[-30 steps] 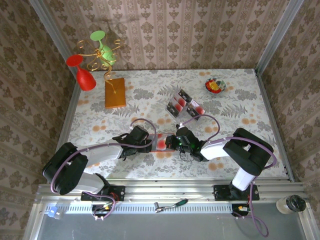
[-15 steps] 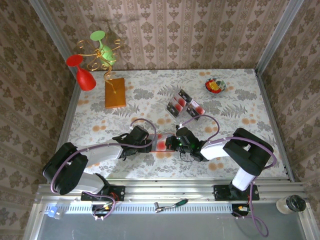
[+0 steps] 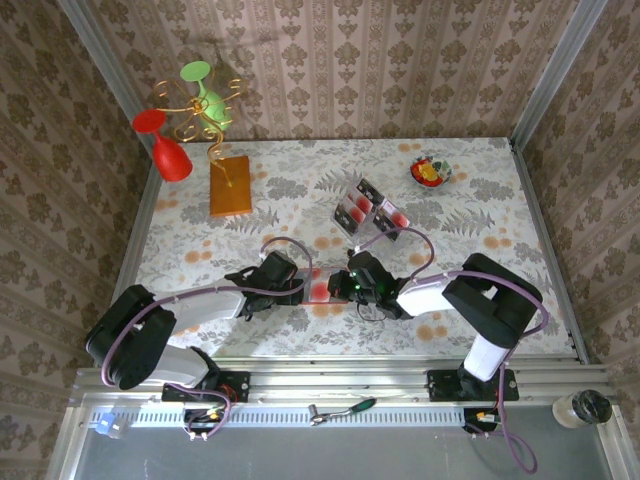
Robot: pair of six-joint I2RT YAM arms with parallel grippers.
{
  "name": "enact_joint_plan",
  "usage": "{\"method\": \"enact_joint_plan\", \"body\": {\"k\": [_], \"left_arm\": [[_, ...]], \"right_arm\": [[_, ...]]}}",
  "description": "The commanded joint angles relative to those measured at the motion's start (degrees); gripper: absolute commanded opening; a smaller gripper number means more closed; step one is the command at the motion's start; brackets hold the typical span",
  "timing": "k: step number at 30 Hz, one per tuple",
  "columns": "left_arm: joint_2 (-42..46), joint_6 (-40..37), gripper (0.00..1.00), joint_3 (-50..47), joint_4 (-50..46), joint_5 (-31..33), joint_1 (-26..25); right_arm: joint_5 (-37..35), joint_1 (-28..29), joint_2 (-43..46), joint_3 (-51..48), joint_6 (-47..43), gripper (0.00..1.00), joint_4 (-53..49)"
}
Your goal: Put the credit cards into the card holder
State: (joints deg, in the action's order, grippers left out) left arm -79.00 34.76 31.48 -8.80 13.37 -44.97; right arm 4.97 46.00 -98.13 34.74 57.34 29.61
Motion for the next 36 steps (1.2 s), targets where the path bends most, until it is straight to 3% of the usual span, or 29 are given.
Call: {"method": "enact_joint_plan", "body": {"k": [1,5,10,11,19,26,36], "left_arm": [[1.7,0.8,0.91,-0.8,-2.1,0.6,-0.3],[1.9,0.9,0.91,-0.8,-2.0,0.6,-0.3],[2.1,0.7,0.91,-0.7,-2.4,0.7,-0.3],[2.1,0.7,0.91,-0.8,-2.4,0.8,-0.3],[2.1,0.9,0.91,-1.3,-1.8,0.8,-0.3],[2.1,0.9,0.91,-1.4,-1.7,0.7,-0.3],[1.8,0.9,0.91,-1.3,-1.6,0.7,-0.3]], "right_arm": [[1.0,0.1,-2.3,1.0,-1.2,0.0,-5.9],[2.3,0.0,-2.8,2.0,-1.8,0.03,-7.4],[4.5,-1.0,-0.5,5.7,-5.8,0.36,-14.8],[4.5,-1.4,0.3,6.4,-6.7,0.39,-16.5],[4.7,-3.6,2.1,9.9,-10.3,0.38,-24.0],[4.8,-3.6,0.6,12.5,-11.1,0.19,-25.7],[6.2,-2.9,-3.0,15.5,-11.4,0.15,-26.1]]}}
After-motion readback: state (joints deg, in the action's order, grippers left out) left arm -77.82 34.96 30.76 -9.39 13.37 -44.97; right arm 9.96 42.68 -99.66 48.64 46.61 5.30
